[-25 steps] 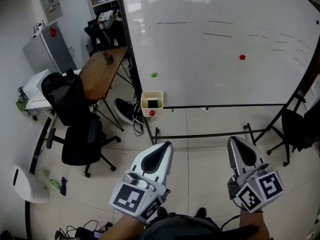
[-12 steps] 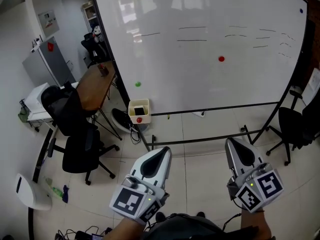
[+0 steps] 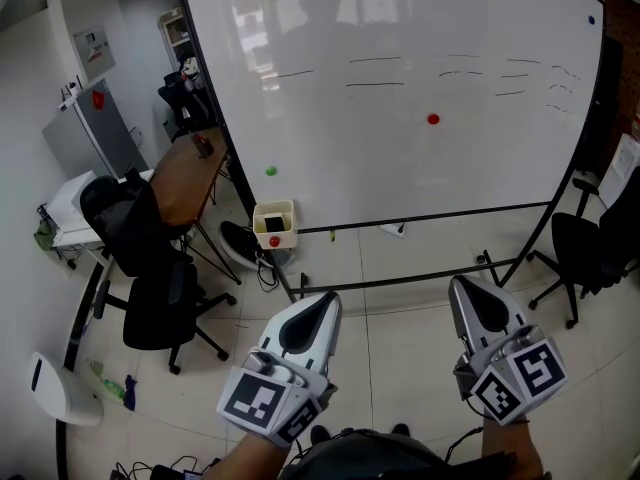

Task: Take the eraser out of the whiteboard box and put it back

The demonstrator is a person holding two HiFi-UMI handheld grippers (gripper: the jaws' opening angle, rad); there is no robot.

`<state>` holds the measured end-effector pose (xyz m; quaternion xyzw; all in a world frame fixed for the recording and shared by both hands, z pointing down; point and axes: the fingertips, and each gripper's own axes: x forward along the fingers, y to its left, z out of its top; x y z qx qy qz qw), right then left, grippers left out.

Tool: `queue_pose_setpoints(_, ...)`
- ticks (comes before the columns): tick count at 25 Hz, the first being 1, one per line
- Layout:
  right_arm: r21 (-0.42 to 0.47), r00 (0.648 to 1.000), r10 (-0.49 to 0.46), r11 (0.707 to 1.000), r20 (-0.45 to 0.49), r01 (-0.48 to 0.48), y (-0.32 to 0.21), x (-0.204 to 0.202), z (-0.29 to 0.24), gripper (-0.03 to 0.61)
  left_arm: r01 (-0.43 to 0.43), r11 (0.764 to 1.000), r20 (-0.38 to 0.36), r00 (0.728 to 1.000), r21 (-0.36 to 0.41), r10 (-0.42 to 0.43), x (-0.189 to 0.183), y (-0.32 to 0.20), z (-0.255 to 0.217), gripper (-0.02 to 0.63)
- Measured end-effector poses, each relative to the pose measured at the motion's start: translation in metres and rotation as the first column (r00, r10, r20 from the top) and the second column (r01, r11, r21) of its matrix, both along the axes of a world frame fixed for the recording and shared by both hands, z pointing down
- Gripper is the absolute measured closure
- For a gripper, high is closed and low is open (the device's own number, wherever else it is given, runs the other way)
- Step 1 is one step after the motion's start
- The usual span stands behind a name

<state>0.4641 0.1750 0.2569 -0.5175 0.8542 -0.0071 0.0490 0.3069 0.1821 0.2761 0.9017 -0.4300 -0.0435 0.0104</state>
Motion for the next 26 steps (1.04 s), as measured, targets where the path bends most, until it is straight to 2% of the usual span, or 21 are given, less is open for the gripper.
queue_pose_setpoints(26,-0.028,0.999,0.036,0.999,-0.001,-0.036,0.013,-0.015,0.009,0.561,-0.021,0.999,-0.014,1.000,-0.032,0.021,-0.015,0.008,0.011,0.586)
